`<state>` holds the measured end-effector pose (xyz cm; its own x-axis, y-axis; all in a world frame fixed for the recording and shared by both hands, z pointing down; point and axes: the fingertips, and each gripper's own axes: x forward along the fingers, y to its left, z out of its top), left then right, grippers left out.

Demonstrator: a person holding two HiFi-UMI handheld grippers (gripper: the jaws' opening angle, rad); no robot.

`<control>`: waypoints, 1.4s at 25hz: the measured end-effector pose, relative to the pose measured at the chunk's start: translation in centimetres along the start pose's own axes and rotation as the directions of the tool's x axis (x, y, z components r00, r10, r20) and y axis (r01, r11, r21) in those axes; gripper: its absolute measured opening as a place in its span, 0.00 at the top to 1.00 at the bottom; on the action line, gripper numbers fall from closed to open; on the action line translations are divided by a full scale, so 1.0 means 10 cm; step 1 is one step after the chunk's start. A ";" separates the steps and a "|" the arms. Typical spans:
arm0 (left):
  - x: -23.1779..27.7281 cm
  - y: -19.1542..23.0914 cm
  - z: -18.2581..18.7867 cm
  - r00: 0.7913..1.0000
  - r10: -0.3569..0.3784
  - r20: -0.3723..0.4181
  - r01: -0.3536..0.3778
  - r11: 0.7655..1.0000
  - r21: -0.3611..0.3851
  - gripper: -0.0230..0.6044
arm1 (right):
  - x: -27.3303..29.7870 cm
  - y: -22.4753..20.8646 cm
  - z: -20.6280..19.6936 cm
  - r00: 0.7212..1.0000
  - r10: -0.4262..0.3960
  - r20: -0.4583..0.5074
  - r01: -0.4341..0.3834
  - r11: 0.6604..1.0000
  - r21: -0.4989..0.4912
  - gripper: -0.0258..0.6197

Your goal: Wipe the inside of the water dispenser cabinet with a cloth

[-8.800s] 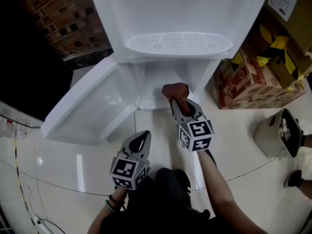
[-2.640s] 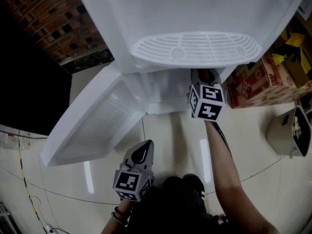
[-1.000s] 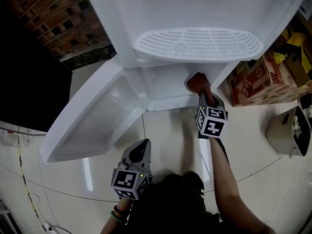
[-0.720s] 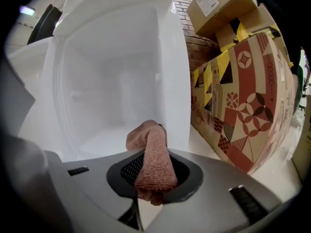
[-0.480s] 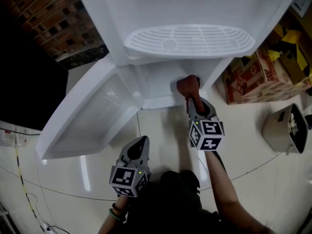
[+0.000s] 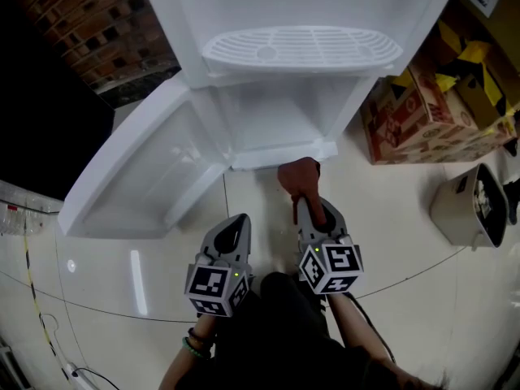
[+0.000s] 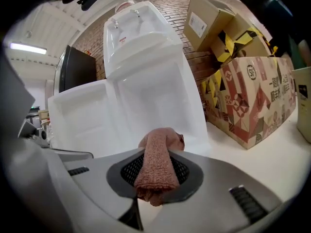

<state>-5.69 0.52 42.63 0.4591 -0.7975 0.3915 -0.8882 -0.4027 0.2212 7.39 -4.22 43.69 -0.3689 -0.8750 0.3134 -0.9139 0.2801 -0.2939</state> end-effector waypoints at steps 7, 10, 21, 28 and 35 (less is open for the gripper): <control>0.25 -0.12 -0.03 1.000 0.015 0.019 -0.014 0.999 -0.036 1.00 | -0.35 -0.07 -0.14 1.000 -0.010 -0.021 0.010 1.000 0.004 0.85; 0.37 -0.22 -0.05 1.000 0.003 0.015 -0.003 0.999 -0.041 1.00 | -0.44 -0.17 -0.14 1.000 -0.015 -0.012 0.015 1.000 0.001 0.85; 0.40 -0.43 -0.15 1.000 -0.014 -0.016 0.014 1.000 0.002 1.00 | -0.57 -0.12 -0.11 0.999 0.018 -0.030 -0.020 0.996 -0.085 0.85; 0.35 -0.39 -0.18 1.000 -0.005 -0.020 0.005 1.000 -0.018 1.00 | -0.54 -0.04 -0.14 0.999 0.034 -0.042 -0.038 0.995 -0.097 0.85; 0.33 -0.44 -0.21 1.000 -0.019 -0.017 0.019 0.999 -0.029 1.00 | -0.53 -0.01 -0.19 0.998 0.030 -0.052 -0.035 0.994 -0.100 0.85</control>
<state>-0.29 0.63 44.84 0.4763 -0.7817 0.4026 -0.8785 -0.4045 0.2541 9.17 1.16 43.77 -0.4042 -0.8444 0.3514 -0.9128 0.3483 -0.2131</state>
